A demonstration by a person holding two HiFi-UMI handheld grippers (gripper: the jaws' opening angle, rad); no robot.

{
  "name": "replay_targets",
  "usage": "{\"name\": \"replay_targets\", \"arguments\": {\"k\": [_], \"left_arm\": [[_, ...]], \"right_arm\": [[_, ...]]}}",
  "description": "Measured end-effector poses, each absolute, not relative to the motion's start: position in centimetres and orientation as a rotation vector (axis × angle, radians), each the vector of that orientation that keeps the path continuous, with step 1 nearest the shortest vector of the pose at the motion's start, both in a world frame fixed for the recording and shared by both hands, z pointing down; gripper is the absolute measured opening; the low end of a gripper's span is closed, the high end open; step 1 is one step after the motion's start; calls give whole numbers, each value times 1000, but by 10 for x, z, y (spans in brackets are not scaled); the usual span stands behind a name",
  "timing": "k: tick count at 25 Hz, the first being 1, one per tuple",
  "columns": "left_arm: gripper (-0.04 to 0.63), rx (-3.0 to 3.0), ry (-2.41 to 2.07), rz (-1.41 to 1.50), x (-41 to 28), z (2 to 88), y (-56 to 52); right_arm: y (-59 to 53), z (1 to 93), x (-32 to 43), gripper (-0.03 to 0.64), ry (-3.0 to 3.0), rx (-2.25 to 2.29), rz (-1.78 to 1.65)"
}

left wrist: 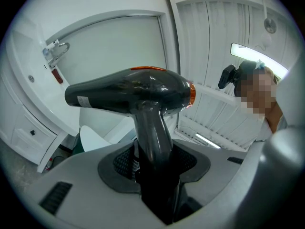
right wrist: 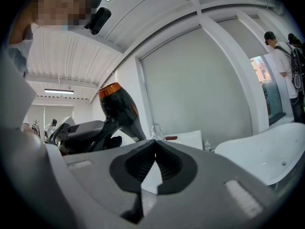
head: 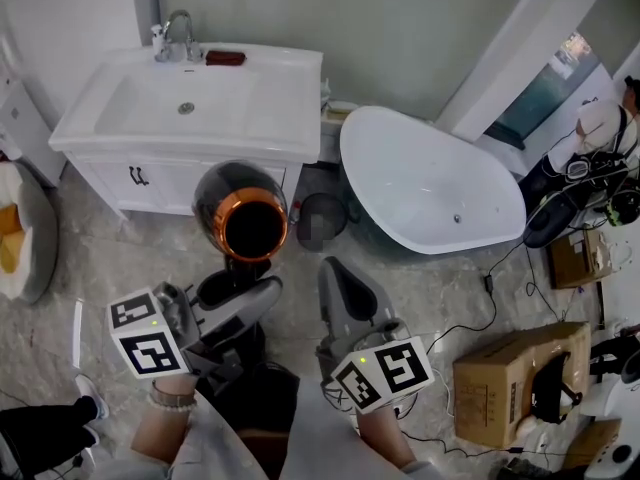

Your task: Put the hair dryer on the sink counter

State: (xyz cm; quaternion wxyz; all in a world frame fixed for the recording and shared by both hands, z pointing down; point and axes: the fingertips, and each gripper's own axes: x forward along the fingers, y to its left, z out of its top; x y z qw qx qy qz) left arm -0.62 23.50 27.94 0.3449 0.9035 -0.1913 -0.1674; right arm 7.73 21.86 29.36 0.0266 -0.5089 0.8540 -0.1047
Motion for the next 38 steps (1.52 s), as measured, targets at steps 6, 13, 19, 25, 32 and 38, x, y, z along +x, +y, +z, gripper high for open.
{"name": "replay_targets", "arguments": {"k": [6, 13, 19, 25, 32, 38], "left_arm": [[179, 2353, -495, -428, -9, 276, 205], [179, 2356, -470, -403, -5, 278, 159], [179, 2351, -435, -390, -2, 275, 118], [179, 2343, -405, -393, -3, 273, 76], [179, 2350, -372, -389, -12, 270, 27], [179, 2358, -352, -380, -20, 273, -15]], "right_arm": [[188, 293, 76, -2, 2630, -1561, -341], [148, 290, 81, -3, 2616, -1588, -322], [109, 288, 88, -3, 2594, -1636, -334], [70, 287, 87, -3, 2578, -1675, -340], [27, 282, 81, -3, 2554, -1719, -323], [-11, 283, 75, -3, 2527, -1747, -311]]}}
